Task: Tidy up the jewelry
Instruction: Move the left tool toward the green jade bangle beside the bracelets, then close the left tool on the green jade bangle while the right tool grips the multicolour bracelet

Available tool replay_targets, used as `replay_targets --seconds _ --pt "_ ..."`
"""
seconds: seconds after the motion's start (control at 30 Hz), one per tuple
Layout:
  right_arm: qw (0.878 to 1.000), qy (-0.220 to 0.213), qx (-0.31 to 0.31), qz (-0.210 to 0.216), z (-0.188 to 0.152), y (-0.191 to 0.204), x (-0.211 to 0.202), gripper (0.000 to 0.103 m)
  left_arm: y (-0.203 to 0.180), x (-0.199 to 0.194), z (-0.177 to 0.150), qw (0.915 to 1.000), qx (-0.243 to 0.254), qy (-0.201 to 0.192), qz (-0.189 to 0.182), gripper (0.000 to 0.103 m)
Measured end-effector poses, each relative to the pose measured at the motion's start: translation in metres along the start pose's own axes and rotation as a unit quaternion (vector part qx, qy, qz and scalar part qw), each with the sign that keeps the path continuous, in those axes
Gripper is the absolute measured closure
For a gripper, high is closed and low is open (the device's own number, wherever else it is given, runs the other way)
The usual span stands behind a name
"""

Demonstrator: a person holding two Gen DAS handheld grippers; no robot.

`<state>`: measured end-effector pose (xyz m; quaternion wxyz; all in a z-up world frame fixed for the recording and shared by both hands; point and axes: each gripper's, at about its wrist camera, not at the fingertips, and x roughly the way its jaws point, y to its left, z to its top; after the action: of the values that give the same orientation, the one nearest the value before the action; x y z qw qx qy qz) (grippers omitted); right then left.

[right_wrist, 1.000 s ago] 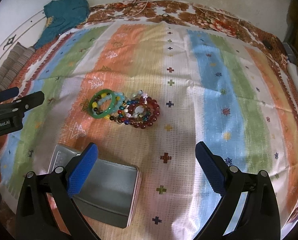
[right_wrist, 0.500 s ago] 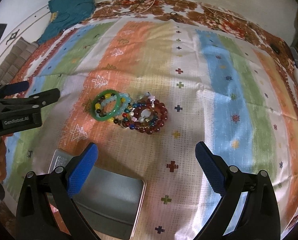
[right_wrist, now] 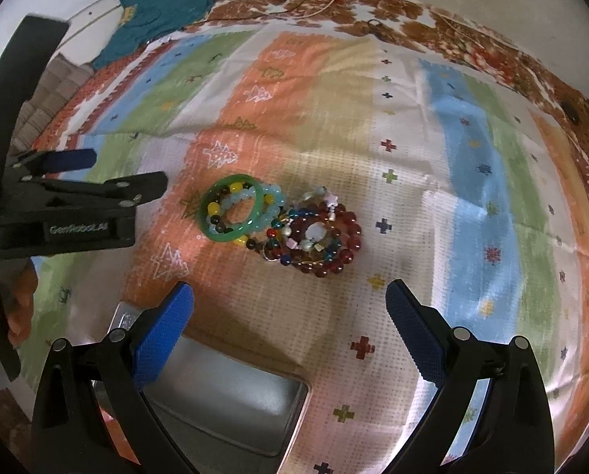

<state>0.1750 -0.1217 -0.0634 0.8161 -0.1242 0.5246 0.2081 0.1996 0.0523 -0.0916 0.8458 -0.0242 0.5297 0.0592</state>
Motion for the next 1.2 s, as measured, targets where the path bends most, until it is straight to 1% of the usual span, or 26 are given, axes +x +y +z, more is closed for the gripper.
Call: replay_targets --seconds 0.17,0.2,0.27,0.3,0.37,0.53,0.57,0.6,0.73,0.77,0.87,1.1,1.2 --pt "1.0 0.008 -0.011 0.0 0.004 0.003 0.009 0.005 -0.001 0.011 0.005 0.9999 0.007 0.009 0.001 0.006" --pt "1.0 0.009 -0.012 0.0 0.005 0.003 0.011 0.007 0.0 0.013 0.006 0.9999 0.008 0.01 0.001 0.006" --pt "1.0 0.014 -0.013 0.0 0.006 0.003 0.015 0.009 0.0 0.019 0.008 0.9998 0.011 0.014 0.001 0.007" --pt "1.0 0.017 -0.014 0.002 0.007 0.003 0.017 0.009 -0.001 0.021 0.009 0.9998 0.014 0.016 0.002 0.008" --pt "1.0 0.021 -0.016 0.004 0.008 0.003 0.021 0.009 -0.002 0.027 0.01 0.9995 0.021 0.023 0.004 0.013" --pt "0.999 0.034 -0.02 0.004 0.011 0.002 0.033 0.011 -0.001 0.038 0.01 0.9991 0.022 0.036 0.005 0.014" --pt "0.999 0.036 -0.02 0.004 0.012 0.001 0.035 0.012 -0.001 0.04 0.01 0.999 0.022 0.038 0.006 0.016" --pt "0.999 0.039 -0.02 0.005 0.012 0.001 0.037 0.016 -0.001 0.042 0.01 0.9989 0.022 0.041 0.006 0.017" --pt "0.999 0.046 -0.027 0.007 0.014 0.004 0.043 0.021 -0.001 0.048 0.008 0.9984 0.022 0.052 0.0 0.022" --pt "0.998 0.048 -0.029 0.008 0.014 0.004 0.044 0.024 -0.002 0.049 0.009 0.9983 0.022 0.054 -0.001 0.024" --pt "0.998 0.054 -0.039 0.009 0.015 0.008 0.047 0.029 -0.003 0.054 0.008 0.9978 0.022 0.063 -0.007 0.028" --pt "0.997 0.067 -0.046 0.015 0.016 0.008 0.054 0.039 -0.004 0.062 0.008 0.9969 0.02 0.076 -0.007 0.031" --pt "0.996 0.077 -0.048 0.014 0.015 0.007 0.06 0.041 -0.003 0.066 0.008 0.9966 0.021 0.08 -0.006 0.031"
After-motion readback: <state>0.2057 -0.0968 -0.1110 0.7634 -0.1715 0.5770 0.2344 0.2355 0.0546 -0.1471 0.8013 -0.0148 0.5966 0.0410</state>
